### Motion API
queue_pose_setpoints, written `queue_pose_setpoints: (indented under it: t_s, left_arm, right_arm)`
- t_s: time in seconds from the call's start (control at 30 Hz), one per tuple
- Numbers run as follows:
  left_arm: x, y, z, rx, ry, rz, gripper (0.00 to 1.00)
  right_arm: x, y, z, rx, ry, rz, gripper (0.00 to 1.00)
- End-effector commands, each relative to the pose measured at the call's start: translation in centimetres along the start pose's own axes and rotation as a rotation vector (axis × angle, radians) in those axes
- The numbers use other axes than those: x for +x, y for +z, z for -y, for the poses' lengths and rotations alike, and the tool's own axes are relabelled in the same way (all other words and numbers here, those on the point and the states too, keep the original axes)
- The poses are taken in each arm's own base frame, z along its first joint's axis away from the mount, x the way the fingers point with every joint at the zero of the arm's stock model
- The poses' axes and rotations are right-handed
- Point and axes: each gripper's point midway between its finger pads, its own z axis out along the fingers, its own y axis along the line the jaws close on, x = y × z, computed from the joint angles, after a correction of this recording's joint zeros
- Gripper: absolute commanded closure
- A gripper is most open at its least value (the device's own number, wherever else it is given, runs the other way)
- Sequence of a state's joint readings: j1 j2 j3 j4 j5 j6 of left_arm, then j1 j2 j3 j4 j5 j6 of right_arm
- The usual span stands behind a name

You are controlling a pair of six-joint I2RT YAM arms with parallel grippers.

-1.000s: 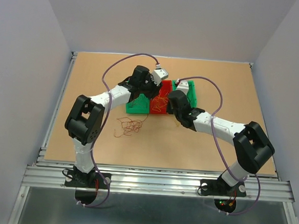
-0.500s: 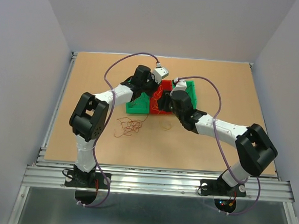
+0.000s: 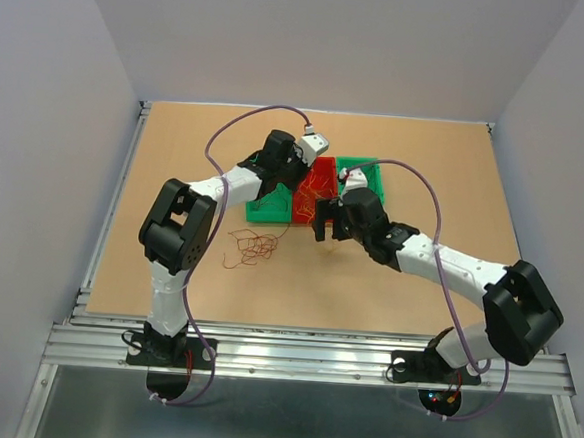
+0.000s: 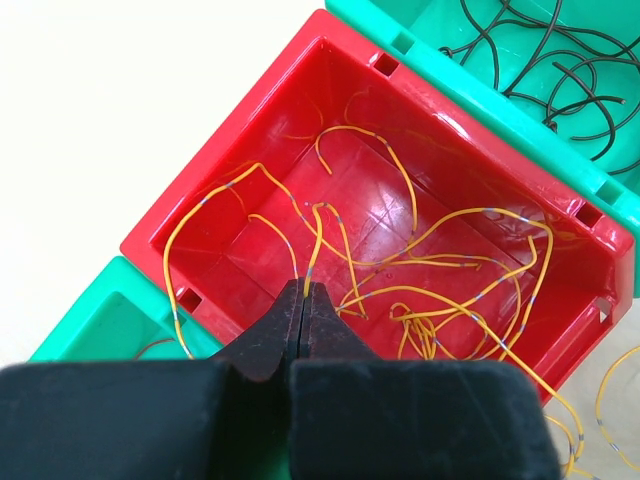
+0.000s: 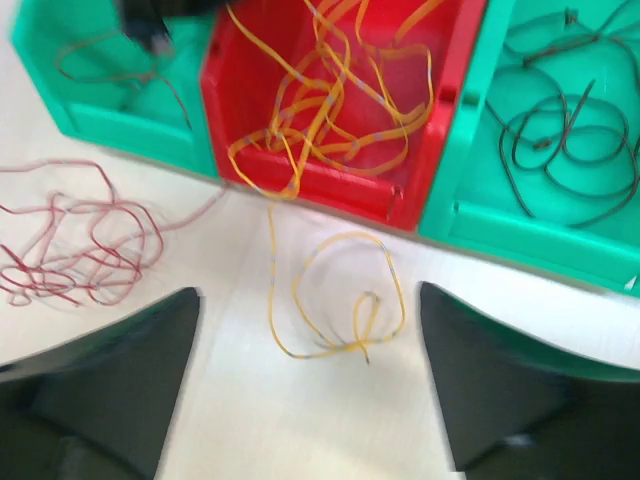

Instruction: Untangle the cables

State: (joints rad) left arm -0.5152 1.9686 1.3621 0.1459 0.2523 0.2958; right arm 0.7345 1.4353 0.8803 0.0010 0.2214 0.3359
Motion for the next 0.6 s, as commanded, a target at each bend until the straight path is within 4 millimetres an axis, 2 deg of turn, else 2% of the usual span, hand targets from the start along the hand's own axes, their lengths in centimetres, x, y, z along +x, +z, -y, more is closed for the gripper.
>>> queue_pose_setpoints:
  t_s: [0.0,0.17,0.47,0.5,0.53,0.57]
  left_arm:
    - [-1.1,0.1,-0.8,-0.028,0.015,0.039,1.00]
    - [-1.0,0.0,-0.7,-0.022,0.013,0.039,1.00]
    - [-1.3,-0.2,-0.6,-0.018,0.011,0.044,1.00]
    - [-1.2,-0.2,-0.6,-0.019,0.011,0.043,1.00]
    - [-1.2,-0.2,-0.6,-0.018,0.012,0.043,1.00]
    - [-1.2,-0.2,-0.5,-0.016,0.012,0.042,1.00]
  right_arm:
    - [4.5,0.1,1.0,0.010,-0.075,-0.135,0.00]
    - [6.8,0.8,0.6,-0.037,-0.110,-0.206,0.00]
    - [9.6,3.9,0.7,-0.029,-0.171,-0.305,0.02]
    - [9.7,4.0,0.7,-0.030,-0.171,-0.310,0.08]
    - [9.8,4.0,0.5,-0.036,-0.175,-0.316,0.29]
    - [9.8,4.1,0.5,-0.037,-0.174,-0.319,0.42]
